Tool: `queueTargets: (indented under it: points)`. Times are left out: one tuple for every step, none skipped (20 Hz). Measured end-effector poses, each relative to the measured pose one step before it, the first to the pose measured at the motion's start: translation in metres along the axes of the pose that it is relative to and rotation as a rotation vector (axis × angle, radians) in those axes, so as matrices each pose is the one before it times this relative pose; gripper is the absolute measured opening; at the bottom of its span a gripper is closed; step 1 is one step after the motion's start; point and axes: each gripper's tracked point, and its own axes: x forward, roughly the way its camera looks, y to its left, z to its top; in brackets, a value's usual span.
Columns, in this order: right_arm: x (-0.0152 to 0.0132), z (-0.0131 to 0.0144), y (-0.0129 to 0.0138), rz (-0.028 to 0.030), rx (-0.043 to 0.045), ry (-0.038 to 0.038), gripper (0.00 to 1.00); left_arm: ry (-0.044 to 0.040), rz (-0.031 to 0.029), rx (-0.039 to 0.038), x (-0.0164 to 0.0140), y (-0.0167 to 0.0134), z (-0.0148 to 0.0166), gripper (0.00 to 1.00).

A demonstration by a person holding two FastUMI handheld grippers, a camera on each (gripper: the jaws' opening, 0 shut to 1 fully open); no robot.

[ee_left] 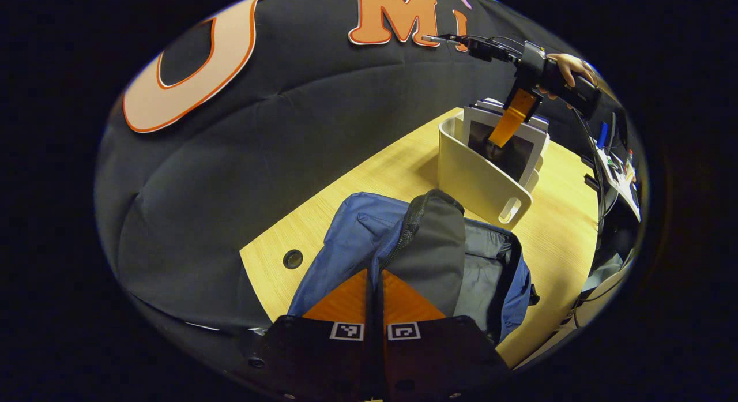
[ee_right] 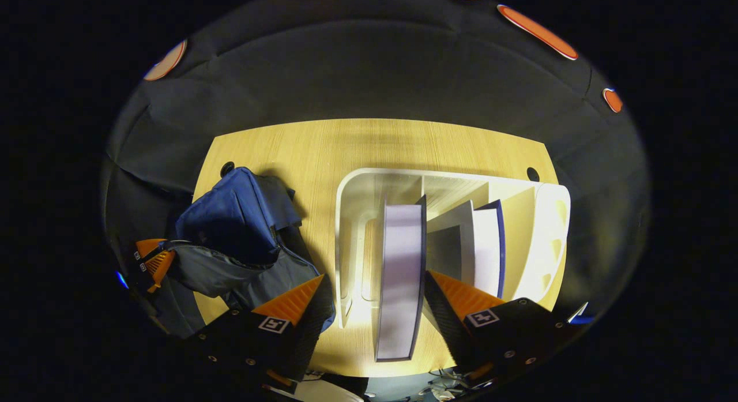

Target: Open the schoolbag, grab two books from the bookshelf and put them into the schoolbag.

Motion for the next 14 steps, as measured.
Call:
queueTargets:
  points:
    - [0.00226,-0.00063,-0.00307,-0.00913,0.00296,0.00711,0.87,0.00131,-0.00100,0.00088,-0.00005,-0.00065,-0.00184,0.01]
    - [0.00367,-0.00296,-0.00725,-0.03012,-0.01423,0.01032,0.82,0.00280,0.00211,-0.00169,-0.00017,-0.00053,-0.00133,0.01]
    - [-0.00400,-0.00087,0.00287,0.00816,0.00532,0.01107,0.59,0.00180,0.00232,-0.00460,-0.00060,0.00040,-0.00086,0.01]
    - [-0.00121,0.00169,0.00080,-0.00294,0.00271,-0.00626,0.36,0.00140,0.00219,-0.00321,0.00028,-0.00085,-0.00023,0.01]
    - [0.00277,0.00044,0.00026,-0.00027,0.00521,-0.00032,0.35,0.00161,0.00090,-0.00329,-0.00037,0.00000,-0.00126,0.01]
    - [-0.00050,-0.00079,-0.00125,-0.00152,0.00599,-0.00055,0.42,0.00227,-0.00053,-0.00209,-0.00044,-0.00149,-0.00058,0.01]
    - [-0.00092,0.00079,-0.00019,-0.00268,0.00643,-0.00287,0.34,0.00067,-0.00033,-0.00070,-0.00027,-0.00148,0.00005,0.01]
    - [-0.00192,0.00166,-0.00008,-0.00375,0.00452,-0.00726,0.34,0.00040,0.00088,0.00095,0.00032,0.00126,-0.00160,0.01]
    - [-0.00206,0.00230,-0.00117,-0.00559,0.01395,-0.01082,0.34,-0.00402,0.00581,0.00159,0.00013,-0.00007,0.00068,0.01]
    - [-0.00222,0.00073,0.00016,-0.00036,0.00577,-0.01054,0.33,-0.00291,0.00218,0.00022,0.00026,-0.00081,-0.00027,0.01]
    - [-0.00368,0.00055,-0.00031,0.00255,0.00553,-0.01011,0.33,0.00188,-0.00098,0.00006,-0.00306,-0.00036,0.00043,0.01]
    - [-0.00641,0.00073,-0.00029,0.00507,0.01026,-0.00849,0.34,0.00077,0.00087,0.00020,-0.00155,-0.00019,0.00020,0.01]
    - [-0.00869,-0.00022,-0.00018,0.01086,0.00966,-0.00818,0.33,-0.00109,0.00023,-0.00025,0.00042,0.00052,0.00068,0.01]
    - [-0.01351,0.00107,-0.00254,0.00282,0.01731,-0.01423,0.33,-0.00078,-0.00015,0.00135,-0.00041,-0.00090,0.00104,0.01]
